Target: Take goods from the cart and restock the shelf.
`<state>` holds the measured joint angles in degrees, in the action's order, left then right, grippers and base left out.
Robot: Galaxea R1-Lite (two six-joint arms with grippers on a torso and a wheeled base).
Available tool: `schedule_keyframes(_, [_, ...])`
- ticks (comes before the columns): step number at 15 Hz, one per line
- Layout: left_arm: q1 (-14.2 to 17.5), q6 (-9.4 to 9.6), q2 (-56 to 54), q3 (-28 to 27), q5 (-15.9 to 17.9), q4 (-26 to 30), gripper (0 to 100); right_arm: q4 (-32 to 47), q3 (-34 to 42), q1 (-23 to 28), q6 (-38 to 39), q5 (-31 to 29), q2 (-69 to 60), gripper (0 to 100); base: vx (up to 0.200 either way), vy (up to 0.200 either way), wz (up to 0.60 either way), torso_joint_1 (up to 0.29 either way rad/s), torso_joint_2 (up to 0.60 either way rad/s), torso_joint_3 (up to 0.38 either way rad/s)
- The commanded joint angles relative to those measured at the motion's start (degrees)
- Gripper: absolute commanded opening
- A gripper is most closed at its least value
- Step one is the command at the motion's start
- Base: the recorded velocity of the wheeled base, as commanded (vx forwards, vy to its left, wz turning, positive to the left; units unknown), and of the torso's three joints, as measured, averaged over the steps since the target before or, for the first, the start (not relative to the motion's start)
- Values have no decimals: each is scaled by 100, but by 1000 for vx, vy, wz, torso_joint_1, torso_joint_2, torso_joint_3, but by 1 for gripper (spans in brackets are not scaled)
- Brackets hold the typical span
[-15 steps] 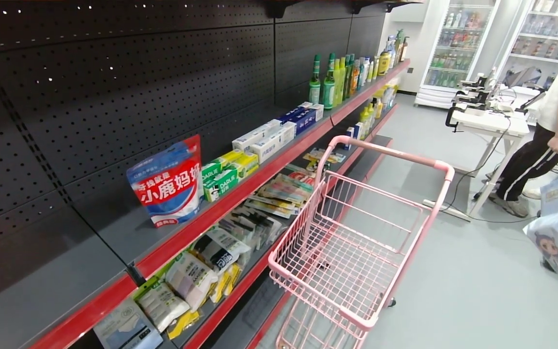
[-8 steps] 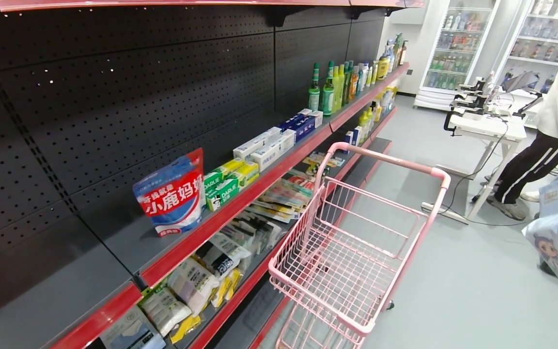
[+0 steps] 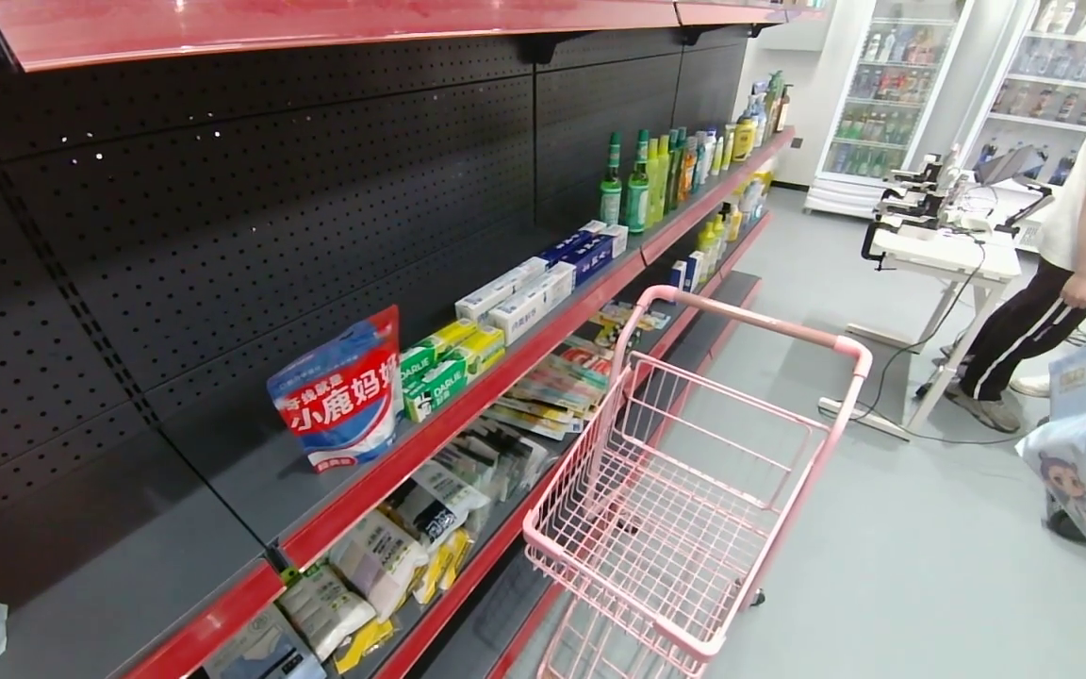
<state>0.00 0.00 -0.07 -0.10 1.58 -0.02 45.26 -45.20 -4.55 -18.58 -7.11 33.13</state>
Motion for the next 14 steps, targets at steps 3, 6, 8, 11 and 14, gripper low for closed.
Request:
schedule_keyframes(3, [0, 0, 7, 1, 0, -6, 100, -79, 152, 15, -199, -124, -26, 0, 0, 0, 0, 57, -122, -63])
schedule_keyframes(6, [0, 0, 7, 1, 0, -6, 100, -281, 381, 15, -234, -353, -70, 0, 0, 0, 200, 2, 1, 1])
schedule_keyframes(8, [0, 0, 7, 1, 0, -6, 100, -272, 477, 6, -243, -370, -132, 0, 0, 0, 600, 0, 2, 7])
schedule_keyframes(11, [0, 0, 7, 1, 0, -6, 100, -281, 548, 6, -243, -362, -141, 0, 0, 0, 600, 14, -3, 1])
schedule_keyframes(14, [0, 0, 7, 1, 0, -6, 100, -255, 592, -37, -278, -318, -246, 0, 0, 0, 600, -1, 2, 5])
